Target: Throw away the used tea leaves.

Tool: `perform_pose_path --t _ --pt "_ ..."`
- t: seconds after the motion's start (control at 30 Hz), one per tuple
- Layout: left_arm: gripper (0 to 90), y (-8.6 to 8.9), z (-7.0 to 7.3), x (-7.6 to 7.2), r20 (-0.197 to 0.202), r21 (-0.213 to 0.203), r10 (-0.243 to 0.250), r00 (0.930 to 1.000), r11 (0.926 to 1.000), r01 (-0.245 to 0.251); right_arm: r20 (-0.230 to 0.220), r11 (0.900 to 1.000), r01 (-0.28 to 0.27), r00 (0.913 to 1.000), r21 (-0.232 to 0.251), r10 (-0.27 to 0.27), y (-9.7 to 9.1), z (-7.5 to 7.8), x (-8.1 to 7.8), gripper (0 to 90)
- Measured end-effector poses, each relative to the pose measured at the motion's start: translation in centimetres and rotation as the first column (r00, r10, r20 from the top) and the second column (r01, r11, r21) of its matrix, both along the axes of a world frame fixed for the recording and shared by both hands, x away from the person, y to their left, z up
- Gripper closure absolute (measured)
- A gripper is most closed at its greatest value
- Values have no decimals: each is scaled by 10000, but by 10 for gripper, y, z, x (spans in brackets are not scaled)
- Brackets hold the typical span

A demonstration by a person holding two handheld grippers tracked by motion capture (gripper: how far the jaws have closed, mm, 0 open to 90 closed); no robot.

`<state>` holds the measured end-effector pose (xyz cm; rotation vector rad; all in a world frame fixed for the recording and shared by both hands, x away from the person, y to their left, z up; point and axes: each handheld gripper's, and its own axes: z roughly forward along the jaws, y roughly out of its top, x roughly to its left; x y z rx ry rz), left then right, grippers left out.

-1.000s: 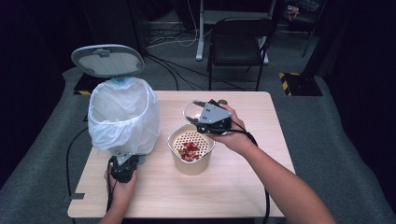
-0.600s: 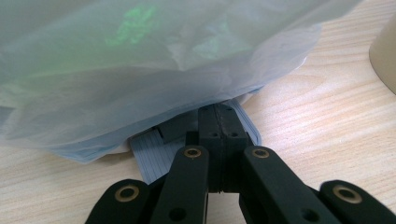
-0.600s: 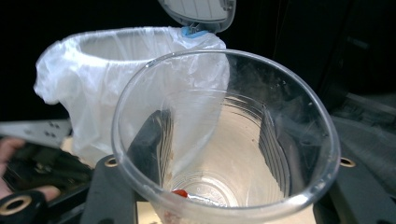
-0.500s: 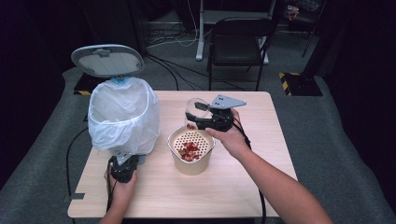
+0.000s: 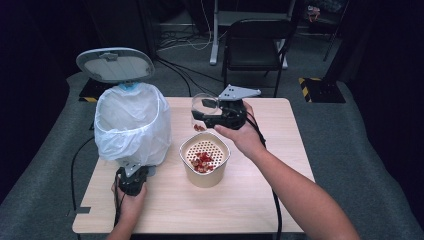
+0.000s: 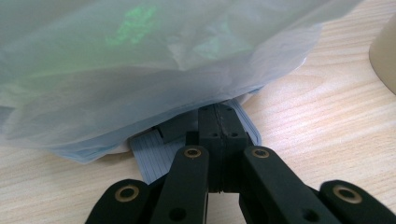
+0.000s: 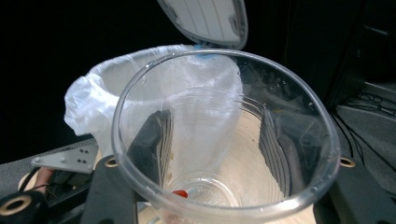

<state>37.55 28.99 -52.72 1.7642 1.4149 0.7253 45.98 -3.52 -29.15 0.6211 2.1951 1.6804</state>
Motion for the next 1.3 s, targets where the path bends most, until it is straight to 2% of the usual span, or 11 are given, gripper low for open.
perform_pose_path --t 0.07,0.27,0.3,0.37,0.43,0.57,0.63,0.7,0.77,0.8,1.3 --pt "900 2 1 1 13 271 -175 9998 9995 175 26 10000 -38 10000 -18 38 3 4 0 437" --pt "900 0 -1 1 199 21 40 9998 10000 -40 13 9992 -285 9996 -294 286 26 24 1 436" --pt "900 4 1 1 149 525 -192 9997 9984 184 35 9990 -305 9995 -330 307 28 26 2 436" --pt "900 5 2 1 69 674 -268 9996 9974 262 26 9989 -329 9995 -338 330 31 28 2 436" --pt "900 2 0 2 248 316 -97 9996 9995 90 59 9985 -401 9992 -375 403 36 33 3 436" --pt "900 5 2 0 -56 710 -274 9996 9971 277 94 9981 -433 9990 -434 437 42 39 6 436" --pt "900 2 0 2 278 246 -81 9996 9997 74 82 9979 -482 9988 -431 486 47 44 9 436" --pt "900 -1 -1 1 61 -220 181 9998 9996 -179 117 9978 -515 9986 -417 520 50 46 11 434" --pt "900 1 0 0 -150 81 56 9999 10000 -54 -18 9981 -501 9987 -370 501 54 48 13 434" --pt "900 -2 -1 0 30 -364 289 9996 9989 -288 -35 9980 -494 9988 -406 493 56 49 14 433" --pt "900 -2 -2 1 165 -408 290 9994 9988 -283 -15 9963 -692 9976 -517 693 89 48 30 430"
